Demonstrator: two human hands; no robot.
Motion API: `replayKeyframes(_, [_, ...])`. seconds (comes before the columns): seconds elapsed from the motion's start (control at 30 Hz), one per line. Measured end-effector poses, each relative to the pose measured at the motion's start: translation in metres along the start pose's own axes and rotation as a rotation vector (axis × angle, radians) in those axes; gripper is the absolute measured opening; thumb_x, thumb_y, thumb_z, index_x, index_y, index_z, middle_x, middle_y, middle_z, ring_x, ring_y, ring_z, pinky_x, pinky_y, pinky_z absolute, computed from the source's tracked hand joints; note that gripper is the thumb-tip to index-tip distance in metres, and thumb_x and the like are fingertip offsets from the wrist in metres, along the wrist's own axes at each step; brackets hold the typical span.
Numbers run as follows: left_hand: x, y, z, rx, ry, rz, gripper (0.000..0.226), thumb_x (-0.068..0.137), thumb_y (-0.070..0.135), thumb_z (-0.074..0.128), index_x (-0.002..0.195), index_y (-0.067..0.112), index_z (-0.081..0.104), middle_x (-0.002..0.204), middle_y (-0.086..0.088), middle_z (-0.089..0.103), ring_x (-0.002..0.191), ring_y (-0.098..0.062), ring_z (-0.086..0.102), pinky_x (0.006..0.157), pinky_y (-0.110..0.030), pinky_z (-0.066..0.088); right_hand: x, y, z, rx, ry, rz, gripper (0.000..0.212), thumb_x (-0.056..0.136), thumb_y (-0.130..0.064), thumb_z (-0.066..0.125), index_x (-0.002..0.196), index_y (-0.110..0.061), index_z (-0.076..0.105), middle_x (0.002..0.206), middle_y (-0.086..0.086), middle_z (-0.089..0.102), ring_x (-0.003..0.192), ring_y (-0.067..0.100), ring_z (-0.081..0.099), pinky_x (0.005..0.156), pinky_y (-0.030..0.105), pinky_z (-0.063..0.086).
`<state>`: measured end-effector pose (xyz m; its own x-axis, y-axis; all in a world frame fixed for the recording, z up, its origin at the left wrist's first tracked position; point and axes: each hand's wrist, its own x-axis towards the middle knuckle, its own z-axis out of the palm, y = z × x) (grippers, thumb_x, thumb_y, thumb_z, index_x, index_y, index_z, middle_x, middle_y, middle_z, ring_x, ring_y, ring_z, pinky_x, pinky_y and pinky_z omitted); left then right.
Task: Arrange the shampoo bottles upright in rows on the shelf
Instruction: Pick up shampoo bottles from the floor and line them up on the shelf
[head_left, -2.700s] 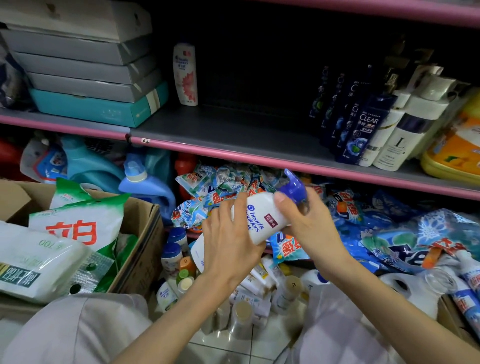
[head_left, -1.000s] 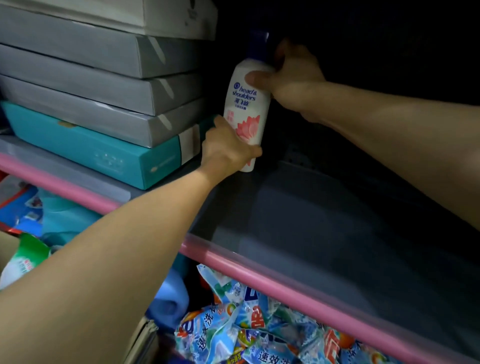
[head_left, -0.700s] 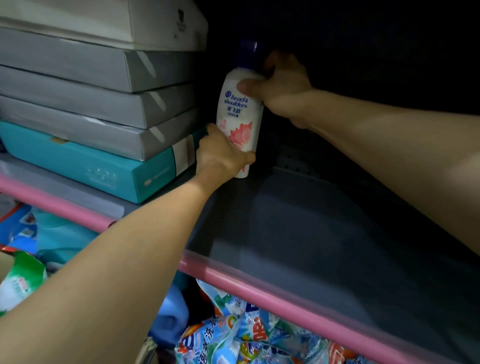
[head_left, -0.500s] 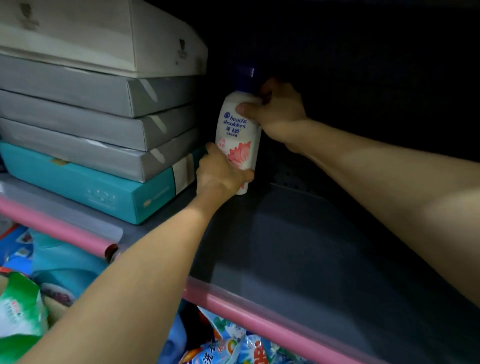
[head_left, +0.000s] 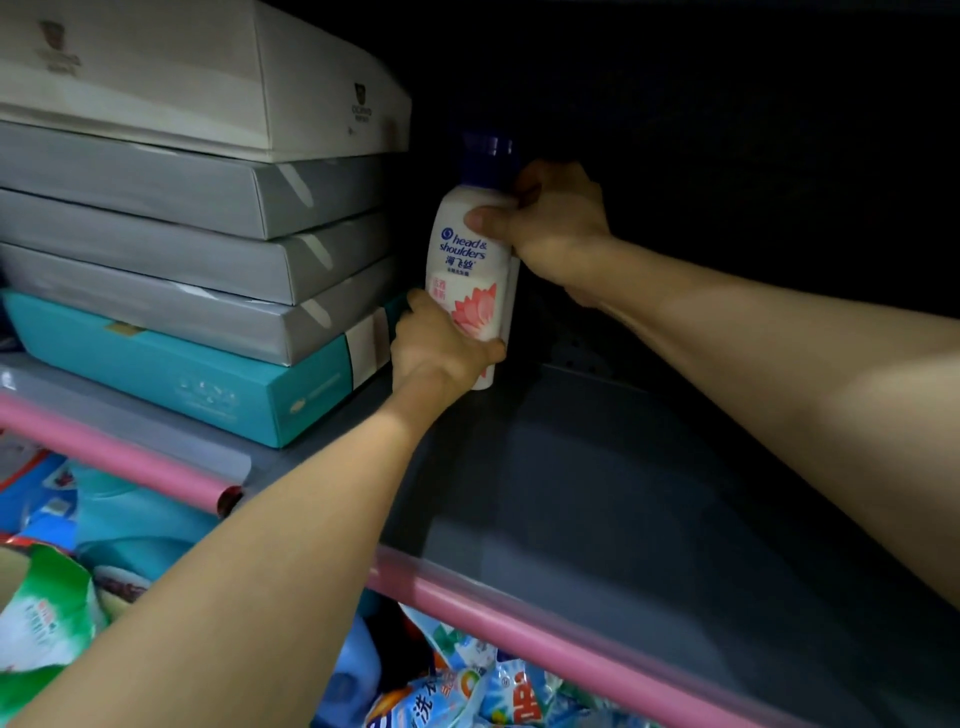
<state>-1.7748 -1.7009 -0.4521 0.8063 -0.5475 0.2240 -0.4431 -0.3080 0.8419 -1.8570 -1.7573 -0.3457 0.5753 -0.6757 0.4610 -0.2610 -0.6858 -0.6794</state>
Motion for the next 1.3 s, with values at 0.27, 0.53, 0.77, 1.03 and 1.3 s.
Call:
replayKeyframes(0.27, [-0.034, 0.009, -0.032, 0.002, -0.114, -0.029, 0.073, 0.067, 0.041, 0.081, 0.126, 0.009, 0.052, 0.125, -0.003, 0.059, 0.112, -0.016, 0.057, 0.088, -0.019, 0.046, -0.044, -0.02, -0.012, 0.083, -0.022, 0.136, 0.054, 0.092, -0.038, 0.057, 0.136, -0.011, 0.041, 0.128, -0.003, 0.055, 0.099, 0.004, 0.053, 0.064, 0.003, 0.045])
replayKeyframes(0.53, [-0.182, 0.007, -0.105, -0.098, -0.319, 0.097, 0.003, 0.08, 0.022, 0.065, 0.078, 0.023, 0.067, 0.076, 0.006, 0.068, 0.07, -0.005, 0.059, 0.078, -0.028, 0.053, -0.205, -0.034, -0.028, 0.243, -0.076, 0.228, 0.022, 0.09, -0.026, 0.059, 0.109, -0.016, 0.057, 0.104, 0.002, 0.067, 0.096, 0.014, 0.064, 0.09, 0.034, 0.054])
replayKeyframes(0.77, [-0.288, -0.062, -0.132, -0.092, -0.38, 0.009, 0.015, 0.08, 0.014, 0.061, 0.081, 0.028, 0.066, 0.082, 0.005, 0.07, 0.078, -0.006, 0.063, 0.081, -0.024, 0.049, -0.348, -0.028, -0.006, 0.323, -0.254, 0.393, 0.022, 0.089, -0.014, 0.06, 0.112, -0.011, 0.059, 0.098, 0.009, 0.068, 0.095, 0.023, 0.066, 0.093, 0.042, 0.052])
replayKeyframes(1.03, [-0.379, -0.181, -0.094, 0.172, -0.556, -0.321, 0.01, 0.084, 0.016, 0.063, 0.092, 0.019, 0.068, 0.095, -0.002, 0.07, 0.093, -0.018, 0.065, 0.071, -0.017, 0.042, -0.463, 0.05, 0.023, 0.076, -0.543, 0.628, 0.024, 0.094, -0.018, 0.056, 0.115, -0.007, 0.059, 0.095, 0.002, 0.061, 0.088, 0.012, 0.056, 0.076, 0.022, 0.041])
replayKeyframes(1.3, [-0.427, -0.235, -0.068, 0.35, -0.813, -0.33, 0.022, 0.087, 0.023, 0.062, 0.106, 0.013, 0.065, 0.109, -0.008, 0.067, 0.102, -0.024, 0.061, 0.088, -0.032, 0.049, -0.543, 0.139, 0.011, -0.219, -0.748, 0.872, 0.038, 0.09, -0.04, 0.058, 0.116, -0.013, 0.059, 0.112, 0.009, 0.065, 0.104, 0.023, 0.06, 0.071, 0.023, 0.035])
